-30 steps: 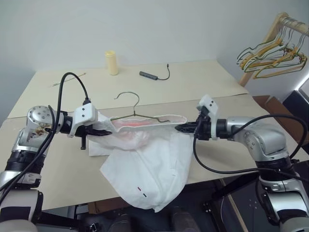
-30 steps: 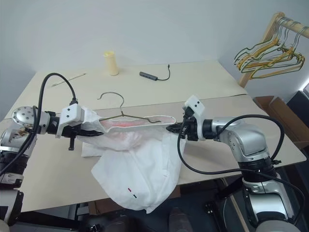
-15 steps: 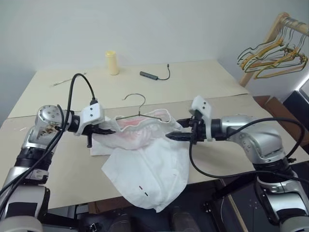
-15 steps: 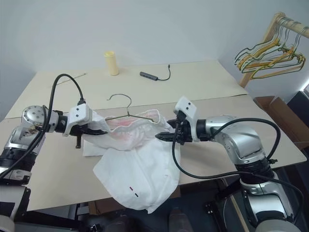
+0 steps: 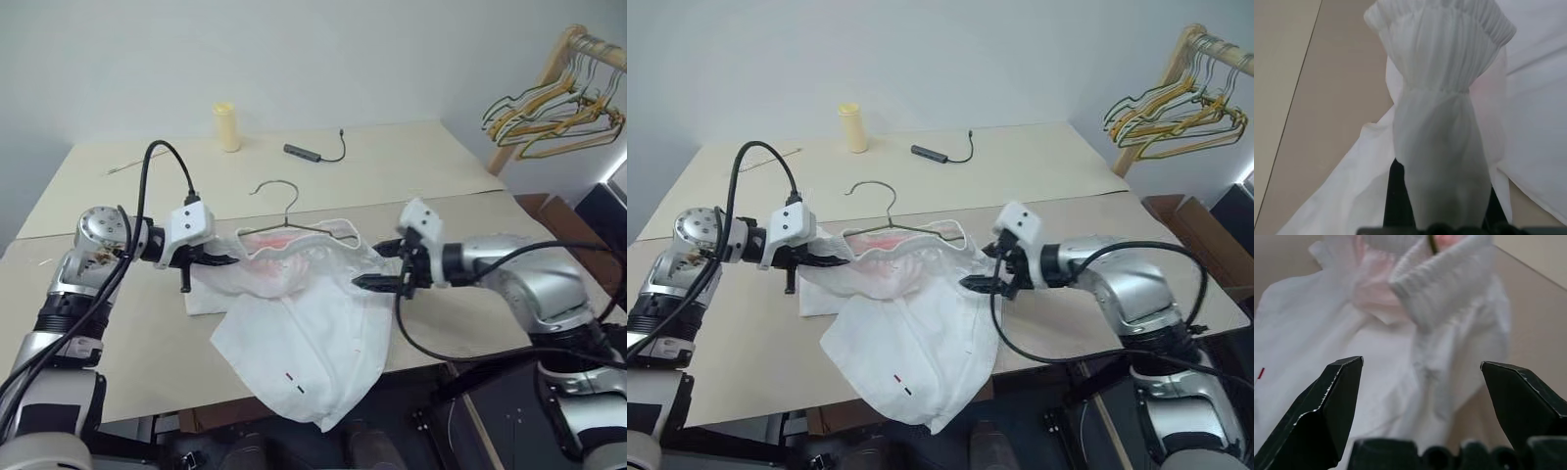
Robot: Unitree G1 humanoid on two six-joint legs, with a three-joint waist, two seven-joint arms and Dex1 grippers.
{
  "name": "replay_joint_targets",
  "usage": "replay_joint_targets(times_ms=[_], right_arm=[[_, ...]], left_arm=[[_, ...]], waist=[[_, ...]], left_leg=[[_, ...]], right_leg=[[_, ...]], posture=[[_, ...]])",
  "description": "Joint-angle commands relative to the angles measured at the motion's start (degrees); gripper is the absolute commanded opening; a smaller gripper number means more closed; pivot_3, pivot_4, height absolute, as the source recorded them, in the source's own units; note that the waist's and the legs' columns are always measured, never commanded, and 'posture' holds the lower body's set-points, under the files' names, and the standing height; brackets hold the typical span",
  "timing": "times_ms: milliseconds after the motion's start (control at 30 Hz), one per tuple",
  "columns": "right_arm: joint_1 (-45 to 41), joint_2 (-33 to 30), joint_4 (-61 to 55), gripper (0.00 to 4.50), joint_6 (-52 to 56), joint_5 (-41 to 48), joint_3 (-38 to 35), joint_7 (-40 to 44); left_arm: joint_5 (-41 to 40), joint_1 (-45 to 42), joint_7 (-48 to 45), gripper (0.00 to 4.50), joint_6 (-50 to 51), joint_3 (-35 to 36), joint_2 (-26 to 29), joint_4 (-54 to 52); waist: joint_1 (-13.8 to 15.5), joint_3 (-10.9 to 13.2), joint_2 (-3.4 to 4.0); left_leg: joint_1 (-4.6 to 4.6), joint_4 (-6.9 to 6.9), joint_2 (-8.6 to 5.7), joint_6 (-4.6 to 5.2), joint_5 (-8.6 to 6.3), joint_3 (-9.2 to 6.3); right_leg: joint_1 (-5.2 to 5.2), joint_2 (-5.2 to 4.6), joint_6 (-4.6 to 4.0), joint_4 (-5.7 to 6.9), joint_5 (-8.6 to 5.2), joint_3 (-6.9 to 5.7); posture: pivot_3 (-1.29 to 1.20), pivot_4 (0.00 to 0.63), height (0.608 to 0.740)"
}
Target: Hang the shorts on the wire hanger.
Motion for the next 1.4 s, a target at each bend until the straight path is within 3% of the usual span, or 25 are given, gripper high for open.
replay_joint_targets(times_ms=[33,267,767,867,1200,1233,1367,1400], right_arm=[[-2.9,-2.6,0.5,4.47,-3.8,1.5,-5.7,2.9],[-8.4,0.5,0.4,4.47,-6.1,3.0,-4.8,6.6],[-22.5,23.5,10.5,4.47,-8.2,-3.7,10.3,2.8],[-23.2,26.1,13.5,3.92,-8.4,-4.9,10.4,1.4],[-23.1,28.3,16.7,0.2,-11.4,-6.7,10.7,3.0],[-23.2,28.3,17.1,0.02,-11.8,-6.7,10.7,3.6],[-23.1,28.2,18.4,0.02,-14.3,-7.3,11.0,6.2],[-23.0,28.1,18.8,0.0,-14.7,-7.4,11.0,6.8]], left_arm=[[-1.6,-0.4,-0.6,0.0,0.4,1.9,1.1,-1.7],[-0.2,-0.9,-1.3,0.0,-0.2,0.3,1.5,-1.1],[1.9,-4.4,-4.3,0.0,-3.3,-1.5,1.5,3.0],[1.9,-4.4,-4.3,0.0,-3.4,-1.4,1.4,3.2],[1.4,-3.9,-3.6,0.0,-3.1,-0.6,1.4,2.6],[1.0,-3.6,-3.9,0.0,-3.6,-0.3,1.4,2.5],[-0.2,-3.1,-3.6,0.0,-3.6,0.6,1.2,1.8],[-0.8,-3.3,-3.3,0.26,-2.5,1.0,1.1,1.8]], waist=[[0.0,0.0,0.0],[-0.5,0.0,0.01],[-1.9,-0.5,-0.02],[-2.2,-0.5,-0.04],[-3.1,-0.6,-0.07],[-3.2,-0.6,-0.07],[-3.3,-0.6,-0.07],[-3.3,-0.6,-0.08]], left_leg=[[0.0,0.0,0.0,0.0,0.0,0.0],[0.06,0.0,0.03,0.0,0.0,0.01],[-0.17,0.11,0.01,-0.01,0.01,-0.1],[-0.17,0.11,0.01,-0.01,0.01,-0.15],[-0.29,0.13,0.01,-0.01,0.01,-0.35],[-0.29,0.14,0.01,-0.01,0.01,-0.35],[-0.28,0.14,0.01,-0.01,0.01,-0.4],[-0.28,0.14,0.01,-0.01,0.01,-0.42]], right_leg=[[0.0,0.0,0.0,0.0,0.0,0.0],[0.01,0.04,-0.01,0.03,0.01,0.02],[-0.06,-0.01,0.01,0.08,0.02,-0.14],[-0.06,-0.01,0.01,0.12,0.03,-0.16],[-0.06,-0.02,0.04,0.14,0.05,-0.29],[-0.06,-0.02,0.03,0.14,0.05,-0.3],[-0.06,-0.02,0.03,0.14,0.05,-0.31],[-0.06,-0.02,0.04,0.14,0.05,-0.31]], posture=[[-0.11,0.034,0.74],[-0.11,0.021,0.74],[-0.12,0.0,0.74],[-0.12,0.0,0.74],[-0.12,0.0,0.74],[-0.12,0.0,0.74],[-0.1,0.001,0.74],[-0.1,0.001,0.74]])
